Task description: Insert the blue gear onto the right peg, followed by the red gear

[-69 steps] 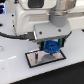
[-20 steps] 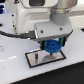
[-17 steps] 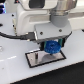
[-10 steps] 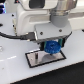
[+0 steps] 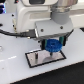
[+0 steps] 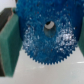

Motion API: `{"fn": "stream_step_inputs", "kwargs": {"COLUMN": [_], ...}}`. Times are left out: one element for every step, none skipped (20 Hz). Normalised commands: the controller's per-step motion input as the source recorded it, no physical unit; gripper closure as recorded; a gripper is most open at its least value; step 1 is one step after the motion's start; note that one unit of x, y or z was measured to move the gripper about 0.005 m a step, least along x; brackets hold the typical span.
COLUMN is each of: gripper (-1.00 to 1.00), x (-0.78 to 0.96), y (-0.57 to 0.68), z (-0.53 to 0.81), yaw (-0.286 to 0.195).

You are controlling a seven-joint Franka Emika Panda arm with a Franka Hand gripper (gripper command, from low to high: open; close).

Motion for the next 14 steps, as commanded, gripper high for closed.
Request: {"fn": "stream_step_inputs", "kwargs": {"gripper": [1.00, 1.00, 1.00, 1.00, 1.00, 1.00, 1.00, 1.00, 1.00, 1.00, 1.00, 1.00, 1.00, 1.00], "x": [0.33, 0.27, 0.23, 0.28, -0.09, 0.19, 0.24, 0.24, 0.26, 0.21, 0.25, 0.25, 0.21, 0.18], "y": [-0.07, -0.02, -0.03, -0.07, -0.09, -0.10, -0.03, -0.04, -0.02, 0.00, 0.03, 0.02, 0.01, 0.02], "z": [0.04, 0.04, 0.02, -0.01, -0.02, 0.03, -0.10, -0.03, -0.06, -0.05, -0.11, -0.05, -0.13, -0.12], "yaw": [0.000, 0.000, 0.000, 0.000, 0.000, 0.000, 0.000, 0.000, 0.000, 0.000, 0.000, 0.000, 0.000, 0.000]}}
